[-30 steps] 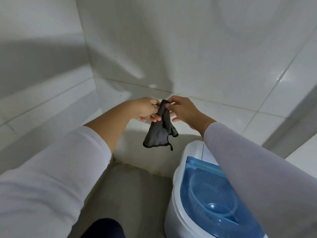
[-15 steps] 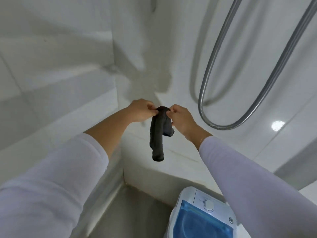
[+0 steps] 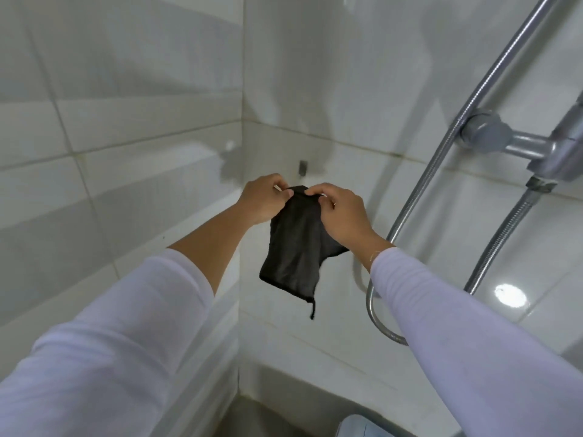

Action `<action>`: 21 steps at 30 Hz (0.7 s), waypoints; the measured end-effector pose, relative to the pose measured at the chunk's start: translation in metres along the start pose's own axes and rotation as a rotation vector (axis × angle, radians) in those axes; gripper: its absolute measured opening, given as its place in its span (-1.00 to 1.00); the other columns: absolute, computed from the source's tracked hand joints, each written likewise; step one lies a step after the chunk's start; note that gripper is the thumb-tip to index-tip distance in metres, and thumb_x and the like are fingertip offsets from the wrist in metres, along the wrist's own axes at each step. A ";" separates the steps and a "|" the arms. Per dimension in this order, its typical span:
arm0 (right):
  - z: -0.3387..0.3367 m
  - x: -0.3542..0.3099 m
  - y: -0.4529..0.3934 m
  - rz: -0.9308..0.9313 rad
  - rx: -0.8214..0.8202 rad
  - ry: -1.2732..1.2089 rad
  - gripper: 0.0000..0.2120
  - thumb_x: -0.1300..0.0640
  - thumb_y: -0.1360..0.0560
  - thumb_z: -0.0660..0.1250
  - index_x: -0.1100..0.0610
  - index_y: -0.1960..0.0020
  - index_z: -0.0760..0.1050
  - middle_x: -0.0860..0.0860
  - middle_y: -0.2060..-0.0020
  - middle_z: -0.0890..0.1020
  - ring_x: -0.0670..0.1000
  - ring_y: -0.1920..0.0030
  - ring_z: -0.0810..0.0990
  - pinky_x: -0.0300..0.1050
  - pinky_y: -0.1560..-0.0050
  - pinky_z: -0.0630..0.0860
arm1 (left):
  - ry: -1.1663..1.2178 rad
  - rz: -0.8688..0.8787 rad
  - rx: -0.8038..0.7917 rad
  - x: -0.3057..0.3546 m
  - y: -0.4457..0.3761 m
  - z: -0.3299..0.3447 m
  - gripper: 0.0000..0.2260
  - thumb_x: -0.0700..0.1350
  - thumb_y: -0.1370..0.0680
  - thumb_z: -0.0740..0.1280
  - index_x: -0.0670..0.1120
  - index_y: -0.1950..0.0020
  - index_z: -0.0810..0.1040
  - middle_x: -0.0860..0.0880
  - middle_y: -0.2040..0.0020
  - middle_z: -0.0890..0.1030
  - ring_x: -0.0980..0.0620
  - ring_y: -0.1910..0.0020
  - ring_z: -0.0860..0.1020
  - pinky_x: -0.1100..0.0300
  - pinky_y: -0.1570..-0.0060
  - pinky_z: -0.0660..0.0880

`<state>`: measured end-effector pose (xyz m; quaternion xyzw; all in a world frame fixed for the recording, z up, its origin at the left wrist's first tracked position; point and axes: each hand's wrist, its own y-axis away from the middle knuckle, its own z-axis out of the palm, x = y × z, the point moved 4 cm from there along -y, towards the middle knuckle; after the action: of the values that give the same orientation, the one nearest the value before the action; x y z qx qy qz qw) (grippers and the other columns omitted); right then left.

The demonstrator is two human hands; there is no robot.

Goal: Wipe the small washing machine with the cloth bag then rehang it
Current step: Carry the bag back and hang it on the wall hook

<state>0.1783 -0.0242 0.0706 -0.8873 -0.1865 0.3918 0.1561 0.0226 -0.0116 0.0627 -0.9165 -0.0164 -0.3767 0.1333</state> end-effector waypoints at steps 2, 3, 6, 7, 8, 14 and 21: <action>0.001 -0.002 -0.013 -0.004 0.027 0.066 -0.64 0.28 -0.58 0.09 0.06 -0.18 0.59 0.05 -0.11 0.64 0.03 -0.10 0.56 -0.41 -0.09 0.29 | -0.012 -0.005 0.040 0.001 -0.015 -0.004 -0.80 0.01 -0.59 0.23 -0.06 -0.08 0.55 -0.05 -0.06 0.63 0.00 0.02 0.52 0.23 0.05 0.35; 0.002 -0.001 -0.020 0.003 0.039 0.095 -0.63 0.28 -0.59 0.09 0.06 -0.21 0.58 0.10 -0.11 0.62 0.07 -0.13 0.56 -0.41 -0.10 0.28 | -0.009 -0.008 0.060 0.001 -0.023 -0.005 -0.80 0.02 -0.58 0.23 -0.05 -0.07 0.55 -0.04 -0.05 0.63 -0.01 0.01 0.53 0.23 0.05 0.34; 0.010 0.002 -0.038 0.013 0.059 0.176 -0.62 0.25 -0.60 0.07 0.03 -0.28 0.53 0.12 -0.02 0.57 0.12 -0.09 0.55 -0.33 -0.10 0.33 | 0.010 -0.012 0.111 -0.002 -0.043 -0.003 -0.80 0.01 -0.58 0.23 -0.06 -0.06 0.56 -0.05 -0.02 0.64 -0.05 -0.04 0.56 0.24 0.06 0.35; 0.013 0.003 -0.042 0.013 0.060 0.209 -0.61 0.26 -0.60 0.07 0.02 -0.30 0.51 0.10 0.03 0.53 0.13 -0.06 0.54 -0.30 -0.07 0.34 | 0.004 -0.013 0.123 -0.004 -0.049 -0.002 -0.80 0.01 -0.58 0.23 -0.07 -0.06 0.56 -0.05 -0.01 0.64 -0.06 -0.04 0.57 0.23 0.07 0.35; 0.016 0.004 -0.045 0.011 0.056 0.249 -0.59 0.27 -0.59 0.06 0.01 -0.33 0.48 0.07 0.08 0.46 0.13 -0.03 0.53 -0.28 -0.03 0.35 | -0.001 -0.018 0.136 -0.006 -0.053 0.000 -0.80 0.01 -0.58 0.23 -0.07 -0.06 0.55 -0.04 0.00 0.65 -0.07 -0.03 0.57 0.22 0.07 0.36; 0.033 0.012 -0.049 -0.011 0.037 0.438 -0.56 0.26 -0.58 0.08 0.03 -0.43 0.36 0.15 -0.04 0.47 0.06 0.17 0.39 -0.19 0.12 0.32 | 0.033 -0.075 0.177 -0.015 -0.066 0.013 -0.83 0.02 -0.57 0.24 -0.02 -0.02 0.55 -0.04 0.04 0.66 -0.08 -0.04 0.56 0.01 -0.12 0.49; 0.047 0.023 -0.047 0.040 0.081 0.352 -0.61 0.19 -0.59 0.10 0.00 -0.37 0.42 0.06 0.15 0.42 0.10 0.20 0.44 -0.16 0.18 0.31 | 0.189 -0.119 0.115 -0.026 -0.061 0.038 -0.78 0.01 -0.61 0.20 -0.08 -0.06 0.57 -0.03 0.06 0.64 0.01 0.09 0.53 0.20 0.04 0.38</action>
<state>0.1471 0.0344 0.0455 -0.9386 -0.1226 0.2409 0.2143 0.0221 0.0584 0.0331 -0.8652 -0.0795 -0.4671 0.1642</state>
